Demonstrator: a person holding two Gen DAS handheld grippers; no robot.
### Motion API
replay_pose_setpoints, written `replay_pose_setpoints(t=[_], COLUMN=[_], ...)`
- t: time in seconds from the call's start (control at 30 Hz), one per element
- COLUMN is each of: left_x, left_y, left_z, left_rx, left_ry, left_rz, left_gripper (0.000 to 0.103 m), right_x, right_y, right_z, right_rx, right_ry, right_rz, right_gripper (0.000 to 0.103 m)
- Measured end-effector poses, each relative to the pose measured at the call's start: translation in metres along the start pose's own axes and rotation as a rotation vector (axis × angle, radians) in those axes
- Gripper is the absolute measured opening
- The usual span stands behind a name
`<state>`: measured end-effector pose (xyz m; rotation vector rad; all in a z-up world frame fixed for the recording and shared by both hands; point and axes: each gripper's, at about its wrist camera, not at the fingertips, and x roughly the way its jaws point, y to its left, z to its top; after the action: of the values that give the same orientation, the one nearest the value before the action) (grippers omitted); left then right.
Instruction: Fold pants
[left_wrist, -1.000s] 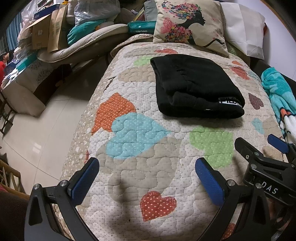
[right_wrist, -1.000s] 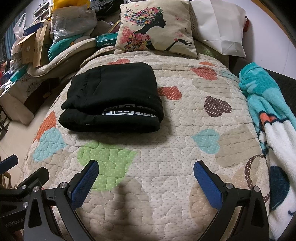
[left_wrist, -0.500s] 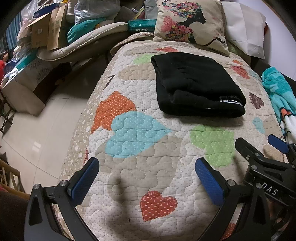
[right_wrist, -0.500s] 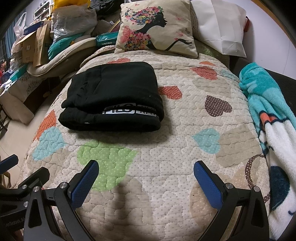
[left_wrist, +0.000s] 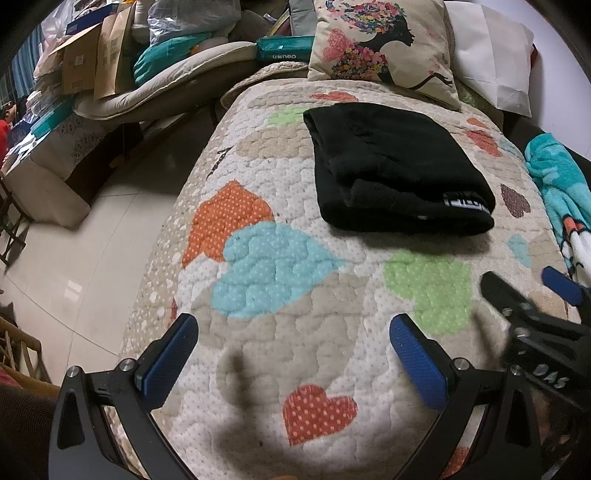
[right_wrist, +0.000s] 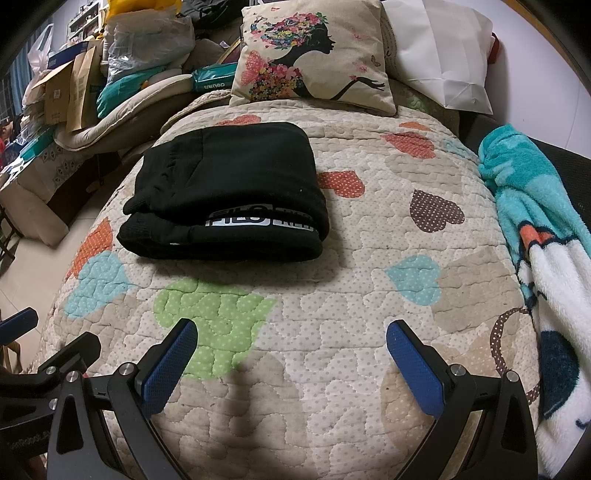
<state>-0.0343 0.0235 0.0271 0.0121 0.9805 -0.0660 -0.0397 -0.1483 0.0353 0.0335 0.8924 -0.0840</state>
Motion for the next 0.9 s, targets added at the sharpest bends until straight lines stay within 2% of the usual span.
replay_pose_setpoints(t=[0.13,0.3,0.43,0.57,0.73,0.9], left_x=[0.008,0.025,0.052,0.085,0.117,0.126], left_y=[0.014,0.023,0.024,0.029,0.030,0.012], left_z=[0.025,0.064,0.097,0.124,0.142,0.152], left_rx=[-0.048,-0.094,-0.130,-0.196,-0.255,-0.197], left_ry=[0.015,0.032,0.091,0.147,0.193,0.184], left_rz=[-0.033,-0.080,-0.146,-0.224,-0.320,-0.359], left_gripper=[0.103,0.103,0.103,0.103,0.102,0.102], right_x=[-0.008,-0.008,0.015,0.052,0.108,0.144], right_y=[-0.013,-0.035,-0.036,-0.035,-0.037,-0.042], right_z=[0.018,0.067,0.103,0.123,0.135,0.145], right_rx=[0.042,0.095,0.072,0.075,0.154,0.231], right_ry=[-0.031,-0.065,-0.049,0.000,0.117,0.176], right_rz=[0.005,0.018,0.098,0.207,0.307,0.401], right_gripper=[0.103,0.103,0.103,0.103,0.103,0.103])
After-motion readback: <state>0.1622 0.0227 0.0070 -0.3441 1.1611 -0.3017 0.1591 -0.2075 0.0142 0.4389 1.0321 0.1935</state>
